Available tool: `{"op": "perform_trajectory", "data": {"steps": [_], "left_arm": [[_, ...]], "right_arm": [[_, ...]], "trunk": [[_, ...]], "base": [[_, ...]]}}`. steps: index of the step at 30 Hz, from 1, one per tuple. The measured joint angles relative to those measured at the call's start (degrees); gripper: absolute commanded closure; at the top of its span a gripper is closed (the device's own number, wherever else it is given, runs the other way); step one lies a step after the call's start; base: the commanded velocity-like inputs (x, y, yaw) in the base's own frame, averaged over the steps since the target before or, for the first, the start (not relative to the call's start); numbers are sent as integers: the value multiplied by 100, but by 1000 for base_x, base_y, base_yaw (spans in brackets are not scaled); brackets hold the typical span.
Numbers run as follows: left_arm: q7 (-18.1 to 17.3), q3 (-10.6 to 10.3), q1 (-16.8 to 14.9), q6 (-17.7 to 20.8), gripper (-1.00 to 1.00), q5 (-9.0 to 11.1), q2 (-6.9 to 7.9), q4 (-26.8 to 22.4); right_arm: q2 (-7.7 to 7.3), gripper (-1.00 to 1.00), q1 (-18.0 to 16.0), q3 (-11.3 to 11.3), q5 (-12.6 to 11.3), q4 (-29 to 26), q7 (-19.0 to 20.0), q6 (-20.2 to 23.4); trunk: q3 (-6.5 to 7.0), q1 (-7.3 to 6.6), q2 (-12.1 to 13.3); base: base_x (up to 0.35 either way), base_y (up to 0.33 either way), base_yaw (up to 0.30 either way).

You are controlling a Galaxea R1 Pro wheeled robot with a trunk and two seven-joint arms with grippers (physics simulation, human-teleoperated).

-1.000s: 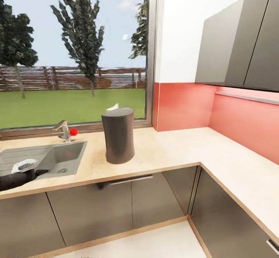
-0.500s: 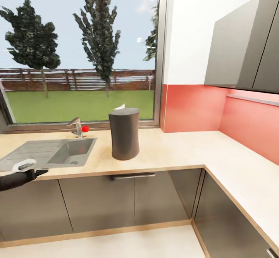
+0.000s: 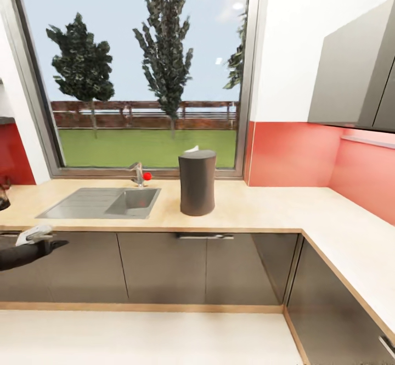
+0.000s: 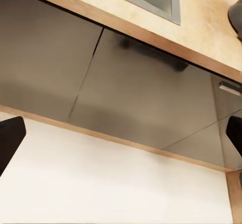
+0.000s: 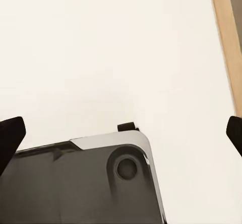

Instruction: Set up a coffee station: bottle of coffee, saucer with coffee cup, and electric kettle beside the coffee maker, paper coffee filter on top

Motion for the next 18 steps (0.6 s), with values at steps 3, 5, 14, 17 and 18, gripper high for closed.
{"op": "perform_trajectory", "data": {"steps": [3,5,14,17,18], "left_arm": [[1,0,0,0,-100,1,0,3],[1,0,0,0,-100,-2,0,2],[58,-18,0,-259,-100,-66,-183,148],[78,-29,-1,-582,-100,-147,-337,381],[92,-37,5,-953,-100,-359,-485,694]], "right_arm": [[0,-100,0,0,0,-1,0,0],[0,-100,0,0,0,-2,0,0],[-7,-100,1,-7,0,2,2,7],[-8,-100,1,-7,0,3,4,4],[-8,-100,2,-8,0,3,6,3]], "trunk": [[16,0,0],[26,0,0],[42,-3,0],[42,-3,0],[41,-3,0]], "base": [[-338,0,230],[-316,0,230],[-59,0,56],[-2,0,2],[0,0,0]]}}
